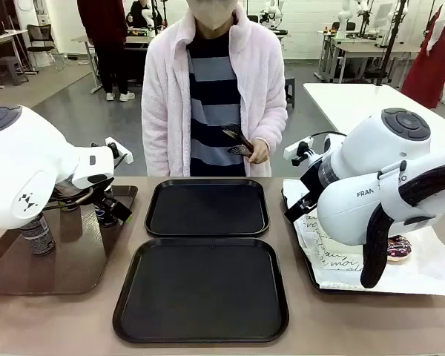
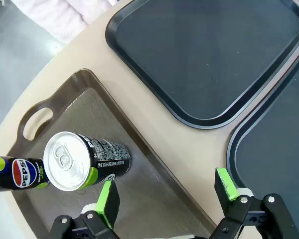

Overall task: Set up donuts and drinks on trays.
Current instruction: Pick up one Pepsi coke and place it on the Flat Tray.

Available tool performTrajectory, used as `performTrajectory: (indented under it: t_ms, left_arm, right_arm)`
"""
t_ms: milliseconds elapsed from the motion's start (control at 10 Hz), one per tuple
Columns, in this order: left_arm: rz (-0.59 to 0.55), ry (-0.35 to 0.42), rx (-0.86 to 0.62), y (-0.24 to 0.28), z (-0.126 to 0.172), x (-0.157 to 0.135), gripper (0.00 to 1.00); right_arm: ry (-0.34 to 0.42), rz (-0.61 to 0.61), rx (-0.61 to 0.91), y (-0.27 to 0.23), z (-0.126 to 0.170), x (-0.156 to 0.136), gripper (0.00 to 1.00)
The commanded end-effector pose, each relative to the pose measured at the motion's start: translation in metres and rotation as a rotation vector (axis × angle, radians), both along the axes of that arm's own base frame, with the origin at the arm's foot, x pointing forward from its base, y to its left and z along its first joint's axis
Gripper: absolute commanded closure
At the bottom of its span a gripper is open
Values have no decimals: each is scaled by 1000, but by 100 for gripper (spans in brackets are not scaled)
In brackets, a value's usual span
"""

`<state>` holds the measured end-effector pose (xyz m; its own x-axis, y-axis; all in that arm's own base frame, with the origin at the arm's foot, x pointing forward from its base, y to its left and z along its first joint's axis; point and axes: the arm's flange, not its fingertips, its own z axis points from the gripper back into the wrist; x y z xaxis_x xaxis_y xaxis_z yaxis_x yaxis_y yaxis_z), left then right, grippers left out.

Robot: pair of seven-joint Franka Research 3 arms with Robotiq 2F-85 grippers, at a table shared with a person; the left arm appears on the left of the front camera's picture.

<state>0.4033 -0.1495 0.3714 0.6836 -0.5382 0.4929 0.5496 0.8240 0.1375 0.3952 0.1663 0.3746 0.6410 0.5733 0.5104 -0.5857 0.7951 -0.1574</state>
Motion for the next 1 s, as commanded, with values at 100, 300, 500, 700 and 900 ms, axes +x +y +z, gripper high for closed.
performTrajectory:
  t_ms: [100, 300, 500, 700, 900]
  left_arm:
    - [0, 0, 0, 0, 0, 0, 0]
    - [0, 0, 0, 0, 0, 0, 0]
    - [0, 0, 0, 0, 0, 0, 0]
    - [0, 0, 0, 0, 0, 0, 0]
    - [0, 0, 0, 0, 0, 0, 0]
  right_arm:
    - [0, 0, 0, 0, 0, 0, 0]
    - [0, 0, 0, 0, 0, 0, 0]
    - [0, 0, 0, 0, 0, 0, 0]
    - [0, 0, 0, 0, 0, 0, 0]
    - [0, 0, 0, 0, 0, 0, 0]
